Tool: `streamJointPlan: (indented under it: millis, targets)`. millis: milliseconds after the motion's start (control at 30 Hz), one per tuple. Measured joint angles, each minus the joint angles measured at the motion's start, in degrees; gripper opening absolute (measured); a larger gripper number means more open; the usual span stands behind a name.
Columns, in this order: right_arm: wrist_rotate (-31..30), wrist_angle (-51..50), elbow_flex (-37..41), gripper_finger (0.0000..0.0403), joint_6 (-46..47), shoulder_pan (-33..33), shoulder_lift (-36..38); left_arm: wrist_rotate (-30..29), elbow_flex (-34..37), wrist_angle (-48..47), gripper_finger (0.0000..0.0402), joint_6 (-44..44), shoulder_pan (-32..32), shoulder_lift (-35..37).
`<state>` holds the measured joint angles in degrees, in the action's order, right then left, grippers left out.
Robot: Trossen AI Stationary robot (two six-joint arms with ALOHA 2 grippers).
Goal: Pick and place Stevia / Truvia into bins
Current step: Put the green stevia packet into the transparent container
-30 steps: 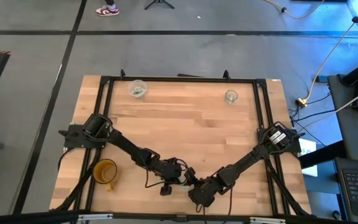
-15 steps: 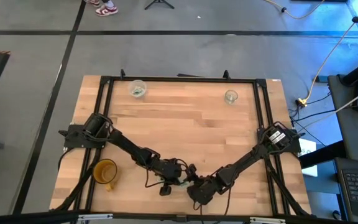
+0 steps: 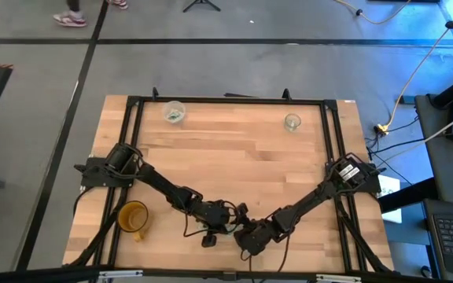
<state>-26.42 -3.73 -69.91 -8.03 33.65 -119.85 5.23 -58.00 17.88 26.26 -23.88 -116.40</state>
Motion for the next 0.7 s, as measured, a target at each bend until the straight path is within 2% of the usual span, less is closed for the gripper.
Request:
streamJointPlan:
  millis: [300, 500, 700]
  targets:
    - [6.52, 3.46, 0.11, 0.0204, 2.78, -0.45, -0.11, -0.17, -0.06, -0.43, 0.0002, -2.59, 0.04, 0.04]
    - [15.25, 3.59, 0.01, 0.0204, 8.48, -2.05, -0.07, -0.42, -0.20, -2.77, 0.0002, -3.48, 0.04, 0.24]
    - [18.30, 3.39, -0.04, 0.0204, 9.32, -2.97, -0.04, -0.83, -0.20, -3.00, 0.0001, -3.52, 0.02, 0.24]
